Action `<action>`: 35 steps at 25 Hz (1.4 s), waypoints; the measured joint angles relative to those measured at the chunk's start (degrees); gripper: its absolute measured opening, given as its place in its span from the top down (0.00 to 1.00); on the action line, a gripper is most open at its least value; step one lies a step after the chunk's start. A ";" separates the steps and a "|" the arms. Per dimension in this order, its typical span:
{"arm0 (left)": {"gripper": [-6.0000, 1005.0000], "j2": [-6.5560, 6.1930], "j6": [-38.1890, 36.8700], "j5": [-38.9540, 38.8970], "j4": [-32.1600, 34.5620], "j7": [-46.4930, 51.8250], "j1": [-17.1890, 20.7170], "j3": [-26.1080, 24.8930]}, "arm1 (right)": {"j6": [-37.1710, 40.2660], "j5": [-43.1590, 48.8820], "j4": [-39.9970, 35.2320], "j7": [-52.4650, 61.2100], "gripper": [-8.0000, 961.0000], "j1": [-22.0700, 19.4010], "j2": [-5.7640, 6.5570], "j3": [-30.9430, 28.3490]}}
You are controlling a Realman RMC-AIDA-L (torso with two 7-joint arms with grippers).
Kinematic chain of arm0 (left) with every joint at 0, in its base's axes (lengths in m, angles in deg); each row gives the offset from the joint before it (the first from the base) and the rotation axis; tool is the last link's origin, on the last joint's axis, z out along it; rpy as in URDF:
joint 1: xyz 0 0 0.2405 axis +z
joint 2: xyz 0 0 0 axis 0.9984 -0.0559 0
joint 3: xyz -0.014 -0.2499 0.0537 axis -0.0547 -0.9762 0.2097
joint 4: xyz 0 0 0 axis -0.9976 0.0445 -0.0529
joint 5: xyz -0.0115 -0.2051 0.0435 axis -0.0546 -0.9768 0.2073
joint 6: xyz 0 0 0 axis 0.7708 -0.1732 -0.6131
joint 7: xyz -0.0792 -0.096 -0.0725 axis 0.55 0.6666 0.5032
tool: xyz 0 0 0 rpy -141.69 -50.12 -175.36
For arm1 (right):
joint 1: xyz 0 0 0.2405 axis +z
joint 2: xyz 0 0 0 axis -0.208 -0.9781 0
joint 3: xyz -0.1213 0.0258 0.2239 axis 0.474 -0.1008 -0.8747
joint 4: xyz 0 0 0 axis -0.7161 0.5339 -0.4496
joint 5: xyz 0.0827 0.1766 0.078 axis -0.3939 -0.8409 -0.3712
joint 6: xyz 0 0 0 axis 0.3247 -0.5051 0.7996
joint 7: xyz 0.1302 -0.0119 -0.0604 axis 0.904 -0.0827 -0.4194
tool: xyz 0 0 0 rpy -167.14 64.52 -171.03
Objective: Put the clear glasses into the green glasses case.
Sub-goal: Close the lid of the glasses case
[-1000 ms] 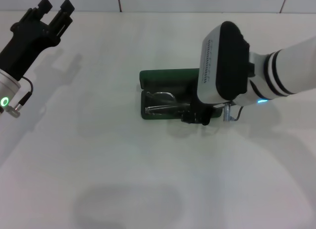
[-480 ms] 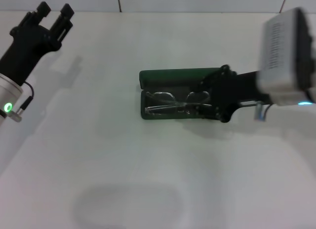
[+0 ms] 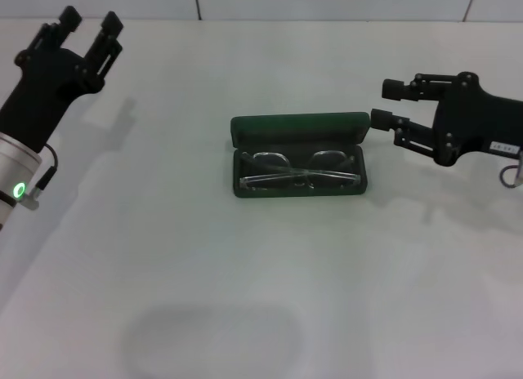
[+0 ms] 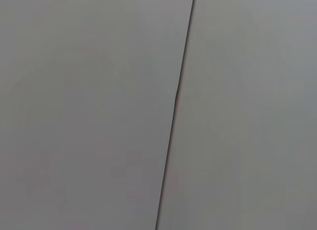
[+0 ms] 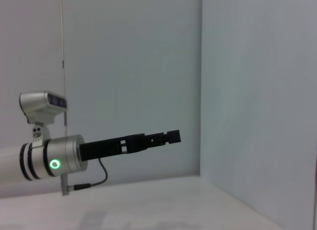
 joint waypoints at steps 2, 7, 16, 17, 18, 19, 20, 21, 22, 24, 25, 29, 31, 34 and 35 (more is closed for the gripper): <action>0.35 0.21 -0.99 -1.00 -0.26 -1.64 -0.04 0.08 | 1.20 0.05 4.64 -5.09 0.57 1.43 -0.02 -1.93; 0.35 0.55 -1.94 -2.28 -0.86 -6.42 -0.65 0.38 | 1.35 1.39 6.33 -8.00 0.52 2.61 0.03 -1.85; 0.35 0.47 -5.25 -4.72 -5.61 -5.45 -4.39 0.89 | 1.78 2.85 7.99 -15.64 0.34 2.93 0.00 -1.24; 0.35 0.34 -5.20 -3.77 -4.87 -3.22 -4.60 1.39 | 2.09 3.04 8.47 -15.30 0.30 3.37 0.30 -0.39; 0.35 -0.07 -4.72 -1.93 -3.62 -0.60 -4.90 2.31 | 2.29 3.40 8.68 -15.15 0.26 3.60 0.54 0.62; 0.35 -0.62 -3.39 0.63 -1.80 2.73 -5.33 3.67 | 2.47 4.08 8.75 -15.01 0.22 3.76 0.76 1.55; 0.35 -1.32 -1.63 3.28 0.13 5.95 -5.97 4.96 | 2.70 5.24 8.70 -14.81 0.20 3.82 0.92 2.53; 0.33 -2.13 1.47 7.45 2.59 11.04 -7.03 5.96 | 3.14 6.82 8.41 -14.47 0.18 3.93 1.09 3.00; 0.31 -2.62 3.19 10.17 3.96 13.72 -7.85 6.26 | 3.57 8.13 8.17 -14.15 0.15 4.01 1.21 3.30; 0.28 -3.55 7.92 18.39 6.79 20.75 -10.20 6.45 | 5.64 10.95 7.49 -13.35 0.10 4.07 1.56 3.38; 0.26 -3.74 9.39 21.10 7.52 22.89 -11.15 6.44 | 6.78 11.81 7.21 -13.14 0.08 3.98 1.80 3.31; 0.24 -3.26 17.28 29.45 8.45 27.75 -15.96 6.33 | 11.25 12.49 6.79 -13.80 0.08 2.95 2.99 2.70; 0.24 -2.49 20.35 33.21 8.48 29.30 -17.63 6.43 | 12.24 12.42 6.45 -14.08 0.08 2.45 3.20 2.69; 0.24 -1.63 23.84 40.29 8.52 33.32 -19.85 6.44 | 12.38 12.48 6.31 -14.22 0.08 2.31 3.15 2.70; 0.24 -1.29 25.12 43.04 8.53 35.06 -20.60 6.44 | 12.30 12.53 6.31 -14.24 0.08 2.31 3.09 2.70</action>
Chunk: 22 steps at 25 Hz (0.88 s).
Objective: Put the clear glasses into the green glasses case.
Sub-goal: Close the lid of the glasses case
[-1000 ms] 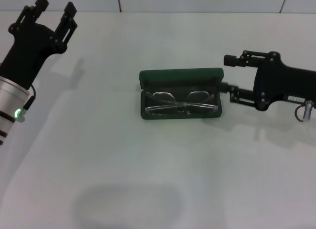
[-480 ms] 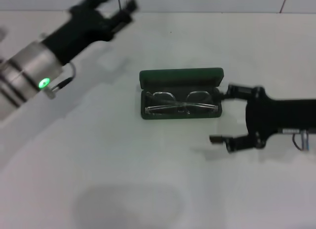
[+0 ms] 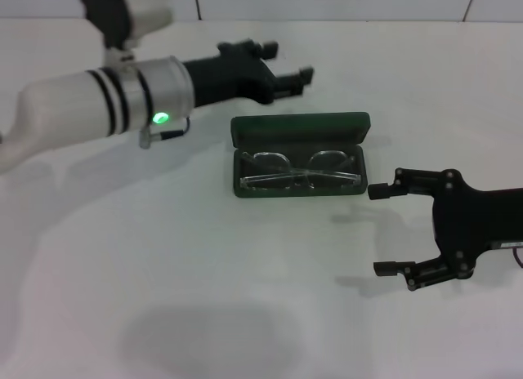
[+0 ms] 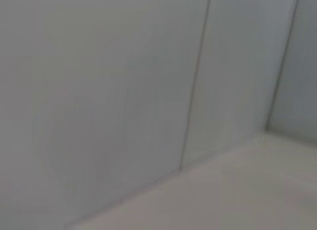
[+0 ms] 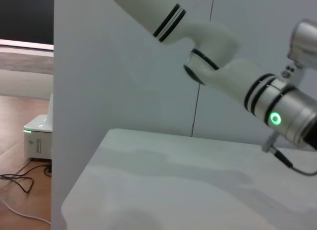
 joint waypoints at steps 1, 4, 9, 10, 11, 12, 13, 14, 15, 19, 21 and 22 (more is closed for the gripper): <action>0.24 0.30 0.95 2.15 0.00 1.49 -0.62 0.01 | -0.10 0.00 0.00 -0.01 0.08 -0.01 -0.05 0.00; 0.24 0.68 1.88 6.10 0.04 4.03 -1.69 0.04 | -0.38 0.02 0.00 -0.05 0.08 -0.08 -0.11 0.00; 0.24 0.75 1.33 7.75 0.06 5.88 -1.62 0.64 | -0.52 0.04 0.00 -0.08 0.08 -0.08 -0.12 -0.04; 0.24 0.75 1.30 7.82 0.06 6.30 -1.58 1.22 | -0.55 0.04 0.00 -0.09 0.08 -0.08 -0.11 -0.06; 0.24 0.73 1.26 7.82 0.10 6.93 -1.56 2.27 | -0.56 0.04 0.00 -0.10 0.08 -0.07 -0.11 -0.06; 0.24 0.71 1.25 7.77 0.13 7.27 -1.58 3.08 | -0.56 0.04 0.00 -0.11 0.08 -0.07 -0.12 -0.07; 0.24 0.70 1.25 7.77 0.15 7.61 -1.59 3.84 | -0.56 0.04 0.00 -0.11 0.08 -0.07 -0.12 -0.08; 0.24 0.69 1.25 7.78 0.24 7.89 -1.56 4.51 | -0.56 0.04 -0.02 -0.12 0.08 -0.07 -0.11 -0.09; 0.24 0.69 1.25 7.79 0.32 8.04 -1.47 4.87 | -0.62 0.04 -0.03 -0.13 0.08 -0.05 -0.12 -0.09; 0.24 0.70 1.25 7.94 0.53 8.24 -0.63 5.27 | -1.16 -0.04 -0.05 -0.13 0.08 0.17 -0.16 -0.09; 0.24 0.70 1.24 7.99 0.54 8.25 -0.47 5.27 | -1.29 -0.13 -0.05 -0.13 0.08 0.21 -0.19 -0.09; 0.24 0.71 1.00 8.23 0.60 8.26 -0.01 5.30 | -1.29 -0.13 -0.05 -0.13 0.08 0.21 -0.19 -0.09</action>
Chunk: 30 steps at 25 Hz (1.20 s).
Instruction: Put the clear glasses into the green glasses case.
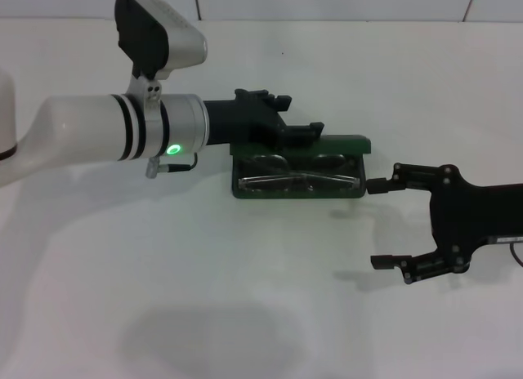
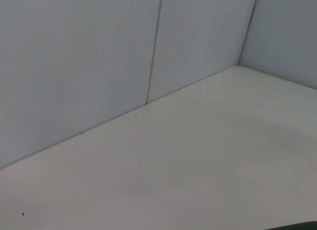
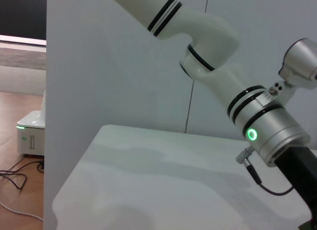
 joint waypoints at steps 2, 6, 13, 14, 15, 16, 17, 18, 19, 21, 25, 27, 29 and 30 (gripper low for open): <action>0.24 0.00 -0.16 0.13 0.03 0.00 0.20 0.01 | -0.10 -0.03 0.00 0.03 0.08 0.09 0.00 0.00; 0.24 -0.02 -0.37 0.32 0.04 -0.01 0.73 0.03 | -0.21 -0.17 0.00 0.13 0.08 0.16 -0.01 0.00; 0.24 0.09 -0.38 0.53 -0.07 -0.28 1.03 0.64 | -0.34 -0.28 -0.12 0.21 0.08 0.24 -0.05 0.00; 0.24 0.09 -0.37 0.55 -0.07 -0.31 1.16 0.66 | -0.34 -0.28 -0.28 0.22 0.08 0.24 -0.07 0.00; 0.24 0.09 -0.37 0.56 -0.07 -0.39 1.35 0.68 | -0.34 -0.28 -0.43 0.24 0.08 0.21 -0.11 0.01; 0.24 0.10 -0.36 0.56 -0.06 -0.50 1.53 0.70 | -0.34 -0.28 -0.58 0.27 0.08 0.12 -0.15 0.00; 0.24 0.10 -0.36 0.56 -0.05 -0.58 1.64 0.72 | -0.34 -0.28 -0.70 0.27 0.08 0.03 -0.18 0.00; 0.24 0.10 -0.36 0.56 -0.02 -0.64 1.72 0.74 | -0.34 -0.28 -0.76 0.27 0.08 -0.05 -0.21 0.00; 0.24 0.10 -0.36 0.56 -0.01 -0.66 1.76 0.75 | -0.33 -0.28 -0.79 0.28 0.08 -0.10 -0.23 0.00; 0.24 0.10 -0.36 0.55 0.28 -0.69 2.08 0.75 | -0.31 -0.28 -0.79 0.28 0.08 -0.09 -0.30 0.00; 0.24 0.10 -2.49 0.00 4.66 -0.73 5.34 0.54 | 0.22 -0.46 -1.63 0.27 0.08 -0.21 -0.55 -0.65; 0.25 0.06 -5.66 -0.80 9.08 -0.78 8.03 0.28 | 0.50 -0.51 -2.60 0.30 0.08 -0.76 -0.93 -2.49; 0.25 -0.08 -9.25 -1.80 13.38 -0.79 10.46 0.16 | 0.60 -0.53 -3.62 0.30 0.08 -1.70 -1.36 -5.44; 0.25 -0.15 -11.28 -2.37 15.51 -0.85 11.83 -0.22 | 0.70 -0.54 -4.05 0.27 0.08 -2.02 -1.54 -6.99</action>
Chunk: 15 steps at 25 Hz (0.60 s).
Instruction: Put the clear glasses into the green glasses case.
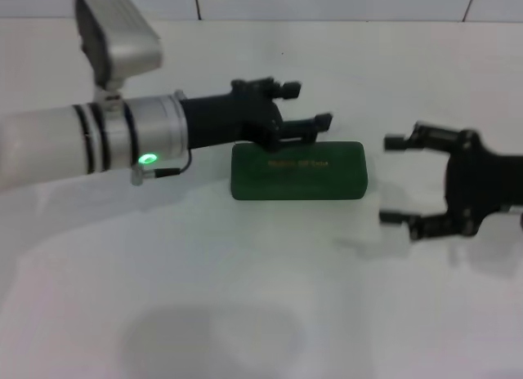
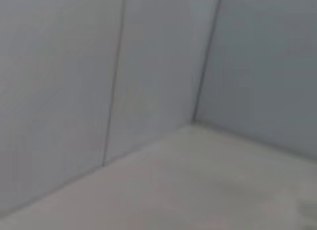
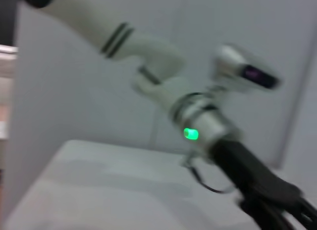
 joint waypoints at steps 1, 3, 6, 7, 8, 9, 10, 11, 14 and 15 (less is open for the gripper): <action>0.25 -0.15 -1.89 -0.38 1.92 -0.15 1.49 -0.63 | 0.24 0.00 -0.28 -0.09 0.08 -0.29 -0.22 -2.10; 0.25 -0.12 -4.89 -0.83 4.27 -1.27 3.93 -3.30 | 1.12 -0.20 -0.40 -0.22 0.08 -0.45 -0.66 -6.11; 0.25 0.12 -12.38 -1.06 5.05 -4.99 7.09 -9.94 | 3.36 -1.13 -0.06 -0.45 0.08 -0.58 -1.22 -11.86; 0.25 0.13 -15.24 -1.42 4.86 -6.03 7.96 -12.04 | 4.32 -1.71 0.03 -0.61 0.08 -0.67 -1.30 -13.15; 0.25 0.09 -18.39 -1.81 4.64 -7.31 8.95 -13.84 | 5.34 -2.30 0.11 -0.76 0.08 -0.76 -1.31 -13.81; 0.25 0.03 -20.89 -2.11 4.45 -8.38 9.79 -15.34 | 6.30 -2.93 0.16 -0.88 0.08 -0.82 -1.28 -14.06; 0.25 -0.03 -23.21 -2.33 4.39 -9.66 10.76 -16.49 | 7.58 -3.54 0.23 -1.02 0.08 -0.86 -1.22 -14.11; 0.25 -0.07 -25.93 -2.45 4.36 -11.54 11.90 -17.67 | 7.58 -3.54 0.23 -1.02 0.08 -0.86 -1.22 -14.11; 0.25 -0.03 -30.11 -2.10 4.11 -17.06 14.71 -18.50 | 9.41 -3.51 0.11 -1.08 0.08 -0.49 -1.26 -13.52; 0.25 0.05 -30.99 -1.89 3.67 -18.72 15.43 -18.34 | 9.40 -3.46 0.23 -1.09 0.08 -0.31 -1.31 -13.24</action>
